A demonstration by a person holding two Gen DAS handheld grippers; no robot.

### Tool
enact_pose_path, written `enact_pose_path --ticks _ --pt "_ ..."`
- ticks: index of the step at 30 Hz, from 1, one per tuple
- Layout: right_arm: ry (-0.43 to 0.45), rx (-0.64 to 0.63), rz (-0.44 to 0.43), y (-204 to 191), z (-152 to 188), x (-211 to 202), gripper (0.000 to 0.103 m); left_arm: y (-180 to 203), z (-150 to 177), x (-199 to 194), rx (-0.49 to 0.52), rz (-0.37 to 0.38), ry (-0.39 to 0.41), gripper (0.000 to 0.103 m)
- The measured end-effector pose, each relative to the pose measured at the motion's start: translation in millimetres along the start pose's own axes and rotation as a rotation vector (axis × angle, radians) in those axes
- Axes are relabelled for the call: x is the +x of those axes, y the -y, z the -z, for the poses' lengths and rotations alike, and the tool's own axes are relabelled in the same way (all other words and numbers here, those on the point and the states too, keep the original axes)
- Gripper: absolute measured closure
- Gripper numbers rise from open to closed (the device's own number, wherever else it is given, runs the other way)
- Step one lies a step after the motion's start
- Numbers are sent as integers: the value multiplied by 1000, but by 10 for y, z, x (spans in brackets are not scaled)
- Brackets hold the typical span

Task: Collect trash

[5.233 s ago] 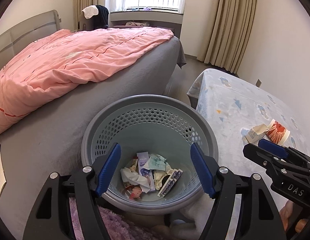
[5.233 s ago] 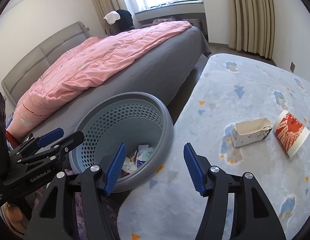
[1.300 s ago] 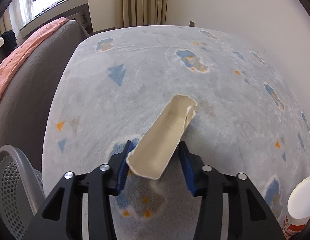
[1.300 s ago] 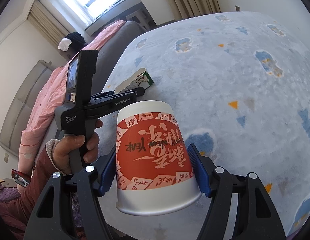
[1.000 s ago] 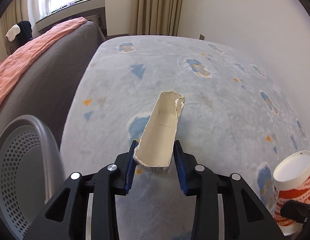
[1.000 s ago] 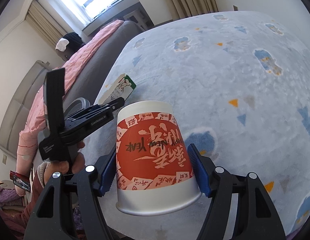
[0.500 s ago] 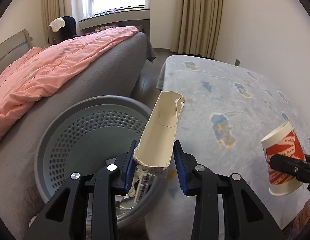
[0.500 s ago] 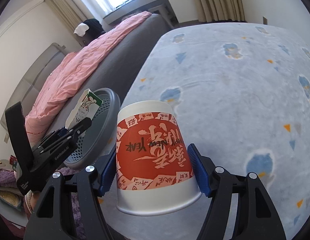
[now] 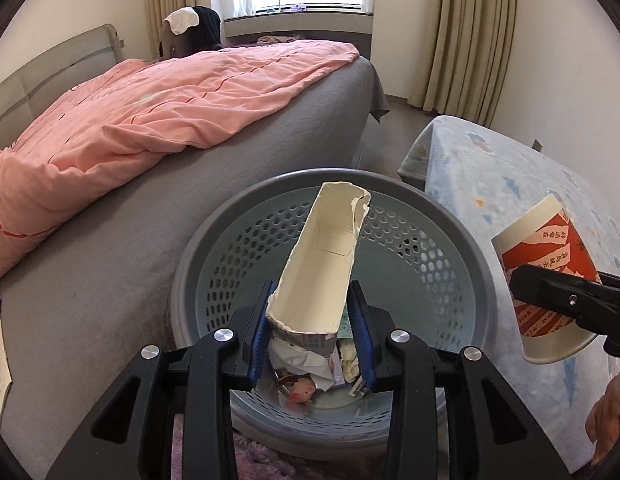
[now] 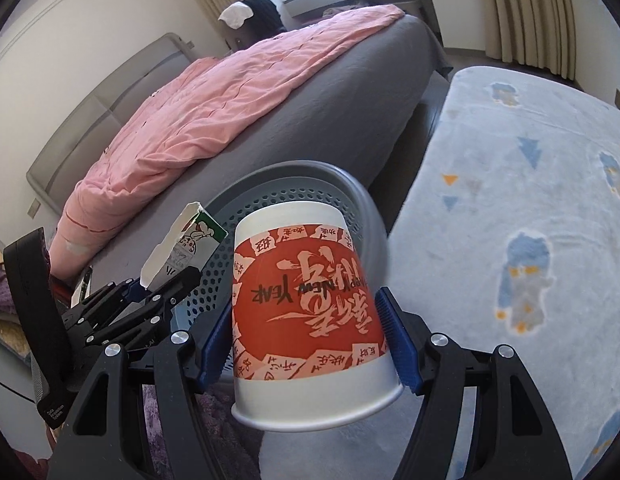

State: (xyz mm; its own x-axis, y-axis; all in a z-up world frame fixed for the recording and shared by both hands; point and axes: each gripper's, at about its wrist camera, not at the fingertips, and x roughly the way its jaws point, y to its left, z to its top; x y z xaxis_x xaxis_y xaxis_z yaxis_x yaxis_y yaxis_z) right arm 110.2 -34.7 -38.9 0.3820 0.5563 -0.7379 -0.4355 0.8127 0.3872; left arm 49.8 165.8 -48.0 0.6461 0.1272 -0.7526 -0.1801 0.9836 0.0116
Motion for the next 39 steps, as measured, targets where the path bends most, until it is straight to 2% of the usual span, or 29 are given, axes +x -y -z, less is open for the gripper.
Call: enact_pose_path --ticks 9,10,11,12,14,23,39 --pt "-18 -51 0 -232 -163 315 36 -242 -63 29 -54 -48 6 66" --pt "-17 -53 -1 -243 -169 325 34 -251 -72 20 -53 -54 7 62" --pt "-16 -50 -4 -245 -172 327 31 -253 -73 8 -52 -58 9 53" --pt "-10 -47 -5 -247 -172 319 25 -258 -77 -2 -51 -63 12 49" --pt "1 -50 4 -257 -167 302 22 -276 -85 -34 -54 -69 22 44" --pt "29 -69 76 -287 -134 230 21 -302 -91 -111 -64 -84 22 38" --pt "57 -83 121 -332 -38 138 19 -332 -87 -208 -71 -108 16 32"
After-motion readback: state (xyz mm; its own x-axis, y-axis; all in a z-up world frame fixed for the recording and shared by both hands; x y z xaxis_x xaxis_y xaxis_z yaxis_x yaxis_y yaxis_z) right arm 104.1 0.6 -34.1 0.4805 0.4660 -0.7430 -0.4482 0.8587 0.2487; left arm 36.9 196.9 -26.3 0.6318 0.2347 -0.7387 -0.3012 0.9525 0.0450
